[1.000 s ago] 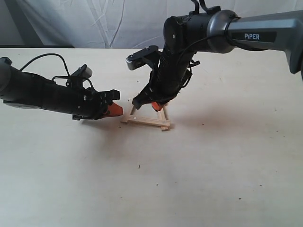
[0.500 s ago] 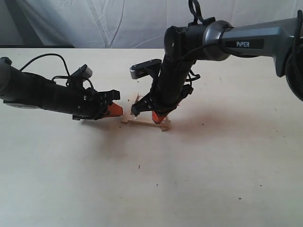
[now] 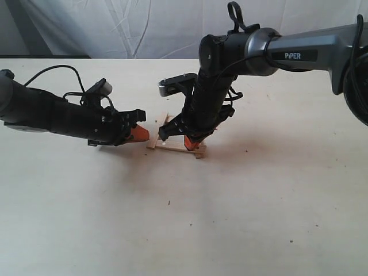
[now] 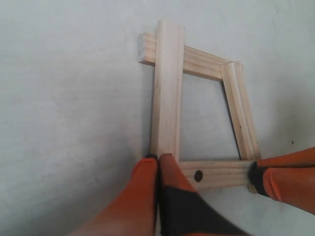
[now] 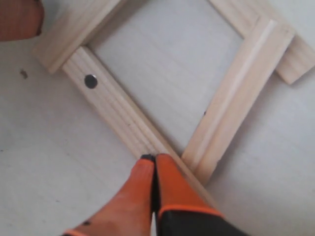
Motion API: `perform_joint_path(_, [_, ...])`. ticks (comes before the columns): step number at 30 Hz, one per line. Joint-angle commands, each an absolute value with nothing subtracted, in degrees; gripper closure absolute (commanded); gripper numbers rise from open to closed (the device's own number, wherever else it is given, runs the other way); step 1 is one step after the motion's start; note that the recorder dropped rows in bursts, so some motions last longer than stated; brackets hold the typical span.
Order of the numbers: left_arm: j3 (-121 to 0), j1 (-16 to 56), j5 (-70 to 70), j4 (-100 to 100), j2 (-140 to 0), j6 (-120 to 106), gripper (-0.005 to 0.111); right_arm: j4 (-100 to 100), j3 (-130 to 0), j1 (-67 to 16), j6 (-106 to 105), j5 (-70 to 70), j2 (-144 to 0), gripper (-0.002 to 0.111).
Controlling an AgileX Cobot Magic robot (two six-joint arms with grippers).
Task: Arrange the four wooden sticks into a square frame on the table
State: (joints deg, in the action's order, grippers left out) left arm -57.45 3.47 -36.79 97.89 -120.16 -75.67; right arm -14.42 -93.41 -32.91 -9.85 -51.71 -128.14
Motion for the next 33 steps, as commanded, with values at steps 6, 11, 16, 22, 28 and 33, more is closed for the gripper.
perform_joint_path(6, [-57.63,3.60,-34.36,99.15,-119.95,-75.44,0.107,-13.31,-93.45,-32.66,-9.82,-51.87,-128.52,0.108])
perform_joint_path(11, [-57.63,3.50,-36.72,96.66,-119.42,-75.44,0.107,-13.36,-93.45,-32.66,-9.38,-52.10,-128.52,0.108])
perform_joint_path(16, [-57.63,3.50,-32.89,91.05,-114.19,-75.02,0.107,-13.36,-93.45,-32.66,-9.16,-52.35,-128.52,0.108])
perform_joint_path(22, [-58.15,3.60,-26.75,89.90,-108.39,-74.33,0.107,-12.43,-93.45,-32.66,-9.00,-53.05,-128.52,0.108])
perform_joint_path(28, [-58.30,3.60,-27.27,85.92,-107.48,-71.75,0.107,-13.81,-93.45,-32.66,-8.88,-52.18,-127.95,0.108])
perform_joint_path(33, [-58.30,3.60,-26.18,82.24,-104.36,-70.49,0.107,-17.27,-94.14,-32.66,-8.59,-51.48,-126.01,0.108])
